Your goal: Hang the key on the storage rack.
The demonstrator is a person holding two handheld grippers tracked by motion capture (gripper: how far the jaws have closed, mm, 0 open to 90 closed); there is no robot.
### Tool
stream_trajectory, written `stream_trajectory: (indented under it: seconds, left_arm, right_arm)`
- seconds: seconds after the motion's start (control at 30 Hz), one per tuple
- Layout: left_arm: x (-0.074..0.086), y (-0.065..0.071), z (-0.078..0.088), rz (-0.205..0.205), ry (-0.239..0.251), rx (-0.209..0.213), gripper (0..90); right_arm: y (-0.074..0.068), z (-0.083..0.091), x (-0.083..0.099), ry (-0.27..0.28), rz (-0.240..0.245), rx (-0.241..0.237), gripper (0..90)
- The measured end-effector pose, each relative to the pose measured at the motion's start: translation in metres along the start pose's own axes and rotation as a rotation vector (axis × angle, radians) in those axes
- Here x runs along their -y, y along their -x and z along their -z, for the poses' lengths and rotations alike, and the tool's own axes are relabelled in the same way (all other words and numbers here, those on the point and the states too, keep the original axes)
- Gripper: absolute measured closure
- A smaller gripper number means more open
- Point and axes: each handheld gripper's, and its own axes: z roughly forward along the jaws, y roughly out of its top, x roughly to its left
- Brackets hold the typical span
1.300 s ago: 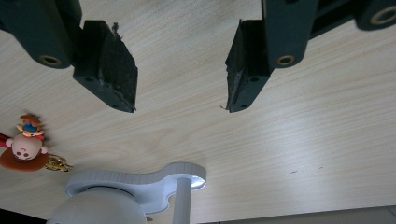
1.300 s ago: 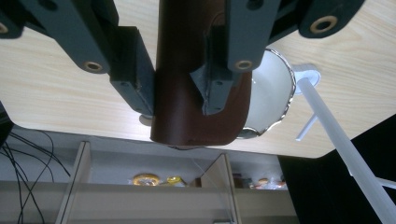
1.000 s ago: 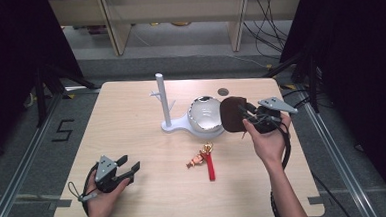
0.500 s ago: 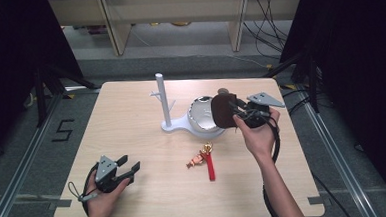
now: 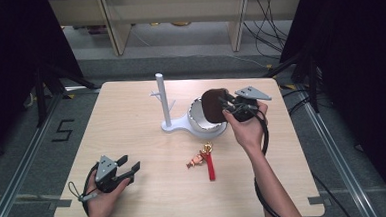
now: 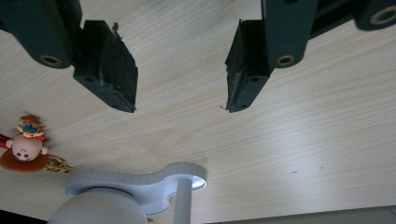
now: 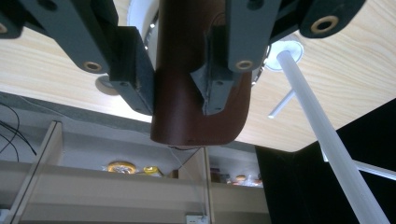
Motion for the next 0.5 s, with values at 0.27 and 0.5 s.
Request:
stream_trajectory:
  seconds: [0.27,0.5]
  left_arm:
    - [0.0,0.0,0.0,-0.002,0.002,0.003,42.6]
    - [0.0,0.0,0.001,-0.007,-0.003,-0.002,42.6]
  right_arm:
    - [-0.007,-0.015,0.0,-0.013,0.017,-0.021,65.3]
    - [-0.009,-0.022,0.003,-0.017,0.019,-0.026,65.2]
